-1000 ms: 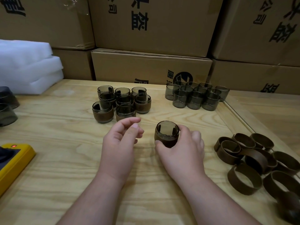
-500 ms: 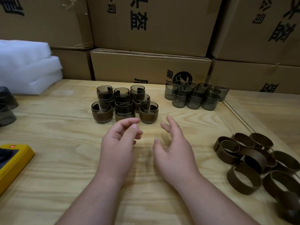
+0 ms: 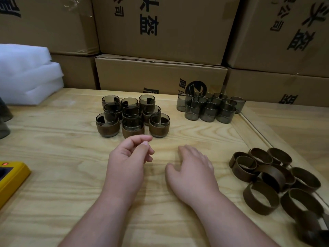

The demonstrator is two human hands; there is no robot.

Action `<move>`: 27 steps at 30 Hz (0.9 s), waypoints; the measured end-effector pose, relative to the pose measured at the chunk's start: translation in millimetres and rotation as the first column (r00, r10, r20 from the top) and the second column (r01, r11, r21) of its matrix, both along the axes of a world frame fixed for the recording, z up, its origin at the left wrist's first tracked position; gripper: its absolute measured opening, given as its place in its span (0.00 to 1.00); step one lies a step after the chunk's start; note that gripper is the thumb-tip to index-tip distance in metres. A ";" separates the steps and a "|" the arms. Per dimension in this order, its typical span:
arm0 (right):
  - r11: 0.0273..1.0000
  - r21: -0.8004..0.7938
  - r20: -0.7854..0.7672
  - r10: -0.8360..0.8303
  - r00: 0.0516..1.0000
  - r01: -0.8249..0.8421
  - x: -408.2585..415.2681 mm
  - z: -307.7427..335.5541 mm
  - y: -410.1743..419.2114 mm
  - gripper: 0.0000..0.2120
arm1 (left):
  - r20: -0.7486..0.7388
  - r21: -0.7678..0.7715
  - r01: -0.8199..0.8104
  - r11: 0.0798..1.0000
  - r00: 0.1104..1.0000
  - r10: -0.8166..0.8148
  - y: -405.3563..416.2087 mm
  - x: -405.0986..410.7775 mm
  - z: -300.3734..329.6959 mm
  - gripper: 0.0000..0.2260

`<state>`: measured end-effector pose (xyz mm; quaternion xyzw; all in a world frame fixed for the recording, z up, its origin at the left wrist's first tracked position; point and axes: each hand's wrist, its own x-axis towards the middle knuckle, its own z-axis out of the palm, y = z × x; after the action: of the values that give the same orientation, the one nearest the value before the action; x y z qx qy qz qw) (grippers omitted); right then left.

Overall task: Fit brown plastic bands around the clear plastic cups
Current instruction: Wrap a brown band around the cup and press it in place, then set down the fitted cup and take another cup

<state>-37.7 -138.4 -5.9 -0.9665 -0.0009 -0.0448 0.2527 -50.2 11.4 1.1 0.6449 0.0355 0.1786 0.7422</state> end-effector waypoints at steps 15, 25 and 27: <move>0.946 -0.166 -0.023 -0.284 0.958 0.277 81.2 3.0 9.2 0.33 | -0.060 -0.088 0.006 0.996 0.998 -0.011 0.0 0.8 3.8 0.13; 0.896 -0.050 0.103 -0.435 0.895 0.441 150.2 8.1 6.6 0.40 | -0.079 -0.103 0.001 0.995 0.997 -0.010 0.3 1.5 4.8 0.14; 0.892 -0.042 0.098 -0.445 0.890 0.451 158.7 8.9 5.7 0.39 | -0.082 -0.106 0.004 0.994 0.997 -0.013 -0.5 1.6 4.1 0.13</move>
<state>120.9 -132.7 3.1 -0.9454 0.2097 -0.1435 0.2043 -48.6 10.9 5.3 0.6119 0.0729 0.1463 0.7739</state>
